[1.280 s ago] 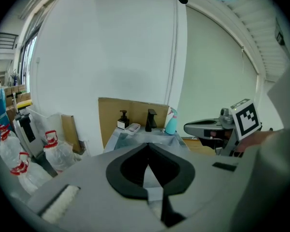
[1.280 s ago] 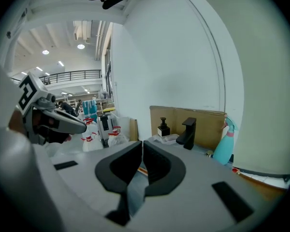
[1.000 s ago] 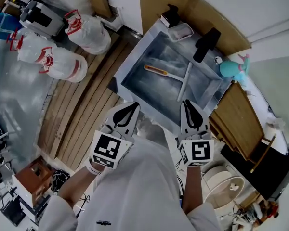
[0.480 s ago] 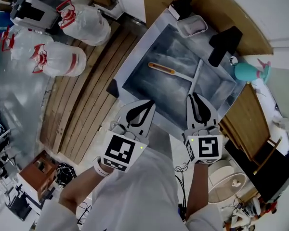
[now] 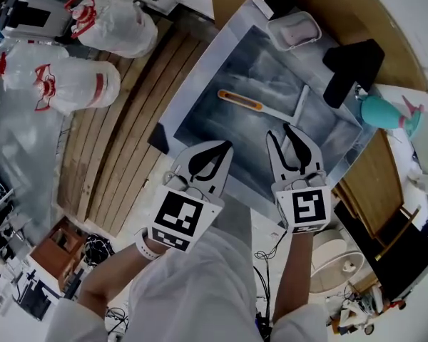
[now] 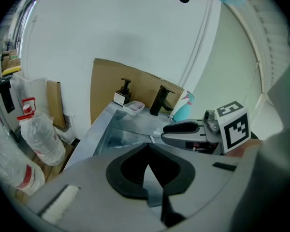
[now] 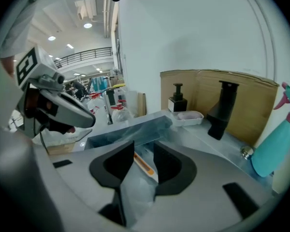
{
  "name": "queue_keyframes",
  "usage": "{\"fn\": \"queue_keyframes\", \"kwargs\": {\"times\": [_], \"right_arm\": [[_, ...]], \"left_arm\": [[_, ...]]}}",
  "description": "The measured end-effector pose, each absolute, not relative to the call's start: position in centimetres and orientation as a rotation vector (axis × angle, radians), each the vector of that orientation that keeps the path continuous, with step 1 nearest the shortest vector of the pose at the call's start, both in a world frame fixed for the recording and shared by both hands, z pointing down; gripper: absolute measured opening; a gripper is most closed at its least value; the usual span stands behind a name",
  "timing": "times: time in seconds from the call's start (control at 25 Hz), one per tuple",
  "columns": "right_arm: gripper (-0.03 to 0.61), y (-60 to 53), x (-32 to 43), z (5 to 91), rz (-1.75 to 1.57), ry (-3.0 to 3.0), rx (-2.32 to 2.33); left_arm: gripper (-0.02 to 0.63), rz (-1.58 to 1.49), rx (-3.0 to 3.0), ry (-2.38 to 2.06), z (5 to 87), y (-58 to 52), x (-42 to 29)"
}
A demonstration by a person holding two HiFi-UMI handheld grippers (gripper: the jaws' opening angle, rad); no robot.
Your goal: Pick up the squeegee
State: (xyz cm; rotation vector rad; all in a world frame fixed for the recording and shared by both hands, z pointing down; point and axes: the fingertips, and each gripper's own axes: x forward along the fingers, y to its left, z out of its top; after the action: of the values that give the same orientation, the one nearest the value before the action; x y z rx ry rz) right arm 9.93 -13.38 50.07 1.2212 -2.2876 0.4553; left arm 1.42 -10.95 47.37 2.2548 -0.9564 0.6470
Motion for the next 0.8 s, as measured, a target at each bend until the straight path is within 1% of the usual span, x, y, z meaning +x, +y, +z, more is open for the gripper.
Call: {"fn": "queue_keyframes", "kwargs": {"times": [0.44,0.8], "right_arm": [[0.146,-14.8,6.0,56.7,0.344,-2.302,0.85],[0.153,-16.0,3.7,61.5,0.245,-2.215,0.646]], "left_arm": [[0.005,0.668,2.17,-0.964,51.1,-12.7,0.7],[0.005,0.685,2.076,-0.963,53.3,-13.3,-0.1]]}}
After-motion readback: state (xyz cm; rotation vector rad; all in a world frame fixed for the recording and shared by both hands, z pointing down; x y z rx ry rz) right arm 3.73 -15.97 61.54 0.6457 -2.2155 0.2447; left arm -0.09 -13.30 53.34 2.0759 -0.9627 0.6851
